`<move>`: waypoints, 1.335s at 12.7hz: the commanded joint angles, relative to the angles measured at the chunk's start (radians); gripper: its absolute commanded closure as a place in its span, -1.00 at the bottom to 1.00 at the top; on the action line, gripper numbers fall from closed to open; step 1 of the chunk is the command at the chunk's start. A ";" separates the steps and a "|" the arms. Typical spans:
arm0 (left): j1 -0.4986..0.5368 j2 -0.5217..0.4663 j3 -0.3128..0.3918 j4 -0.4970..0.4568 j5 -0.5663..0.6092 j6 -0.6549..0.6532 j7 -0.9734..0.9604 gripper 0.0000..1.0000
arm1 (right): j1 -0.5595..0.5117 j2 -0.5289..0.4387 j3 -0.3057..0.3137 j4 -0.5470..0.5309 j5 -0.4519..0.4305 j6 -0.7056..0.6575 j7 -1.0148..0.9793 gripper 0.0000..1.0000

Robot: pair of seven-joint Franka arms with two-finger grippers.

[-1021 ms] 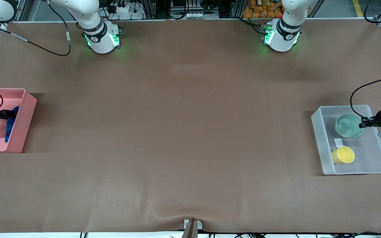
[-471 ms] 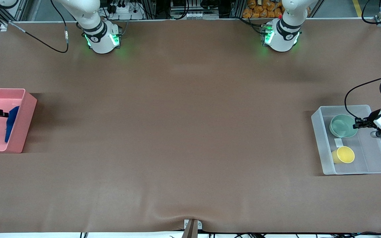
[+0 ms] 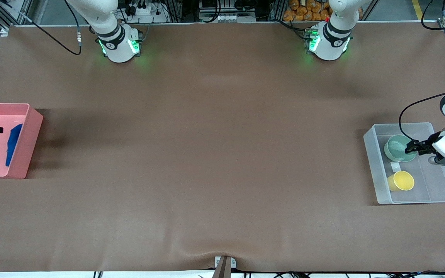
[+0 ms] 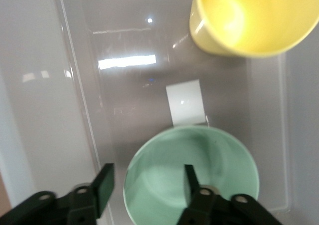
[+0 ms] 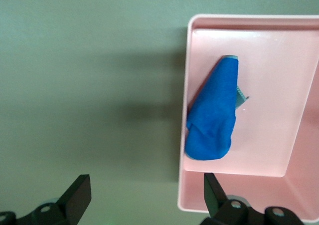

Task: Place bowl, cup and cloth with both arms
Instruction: 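Lower the green bowl into the clear bin and open the left gripper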

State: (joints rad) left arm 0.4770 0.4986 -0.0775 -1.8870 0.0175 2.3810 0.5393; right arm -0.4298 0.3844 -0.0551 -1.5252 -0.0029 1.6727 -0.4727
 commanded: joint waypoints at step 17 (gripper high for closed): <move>-0.509 -0.261 0.182 0.207 0.013 -0.425 -0.504 -1.00 | 0.307 -0.423 0.006 -0.076 0.049 -0.303 0.558 -1.00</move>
State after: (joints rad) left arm 0.0434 0.2784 0.0574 -1.6716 0.0175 1.9743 0.1113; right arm -0.1374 -0.0103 -0.0459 -1.5682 0.0176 1.3763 0.0036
